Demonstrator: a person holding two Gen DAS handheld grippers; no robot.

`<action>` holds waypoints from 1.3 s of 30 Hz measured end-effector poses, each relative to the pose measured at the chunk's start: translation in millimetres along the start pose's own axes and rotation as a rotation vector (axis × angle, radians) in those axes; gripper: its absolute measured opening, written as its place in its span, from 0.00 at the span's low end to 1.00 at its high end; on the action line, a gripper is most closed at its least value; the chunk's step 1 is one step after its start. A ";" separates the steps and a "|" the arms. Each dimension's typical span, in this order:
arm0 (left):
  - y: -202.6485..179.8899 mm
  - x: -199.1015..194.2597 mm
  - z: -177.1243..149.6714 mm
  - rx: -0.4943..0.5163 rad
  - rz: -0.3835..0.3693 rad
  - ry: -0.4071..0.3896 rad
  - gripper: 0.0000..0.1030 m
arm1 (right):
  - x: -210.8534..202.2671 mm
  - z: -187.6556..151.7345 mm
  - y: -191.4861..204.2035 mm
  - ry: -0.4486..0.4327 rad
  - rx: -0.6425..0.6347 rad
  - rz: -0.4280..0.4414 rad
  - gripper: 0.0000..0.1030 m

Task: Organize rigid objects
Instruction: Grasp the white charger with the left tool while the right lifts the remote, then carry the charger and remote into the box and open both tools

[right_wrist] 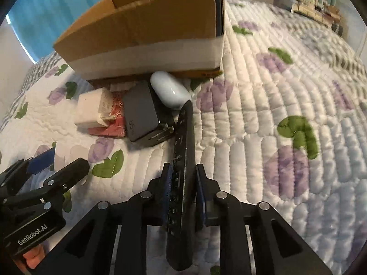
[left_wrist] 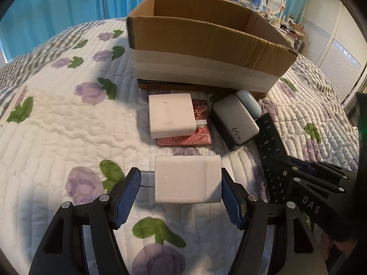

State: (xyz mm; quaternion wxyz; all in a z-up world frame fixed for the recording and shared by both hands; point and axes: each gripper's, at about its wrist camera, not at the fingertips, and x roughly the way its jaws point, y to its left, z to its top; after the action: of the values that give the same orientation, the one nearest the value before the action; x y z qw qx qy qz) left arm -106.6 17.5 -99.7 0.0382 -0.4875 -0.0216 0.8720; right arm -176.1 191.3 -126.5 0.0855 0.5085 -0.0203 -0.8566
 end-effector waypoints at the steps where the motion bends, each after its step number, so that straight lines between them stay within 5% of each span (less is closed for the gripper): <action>1: -0.3 -3.5 0.1 -0.002 -0.002 -0.002 0.67 | -5.4 -0.4 1.8 -0.019 -0.008 -0.010 0.19; 11: -7.5 -56.2 10.1 0.044 -0.001 -0.064 0.67 | -72.5 7.4 22.0 -0.131 -0.073 -0.025 0.19; 15: -10.9 -89.9 33.8 0.064 -0.026 -0.123 0.67 | -105.4 32.6 21.0 -0.164 -0.080 0.040 0.19; 24: -24.9 -130.1 126.6 0.120 -0.044 -0.209 0.67 | -164.7 117.4 34.7 -0.286 -0.194 0.034 0.19; 33: -35.5 -64.2 209.5 0.183 0.080 -0.175 0.67 | -143.2 179.3 30.2 -0.318 -0.234 0.021 0.19; 39: -35.7 9.2 226.2 0.152 0.051 -0.104 0.67 | -96.5 199.5 14.9 -0.274 -0.240 0.012 0.19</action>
State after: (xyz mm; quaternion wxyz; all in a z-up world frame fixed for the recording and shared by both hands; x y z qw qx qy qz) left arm -302.5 53.7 13.7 0.0515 -0.4377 0.0549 0.8960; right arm -303.5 182.4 55.2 0.1471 0.3728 0.0674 -0.9137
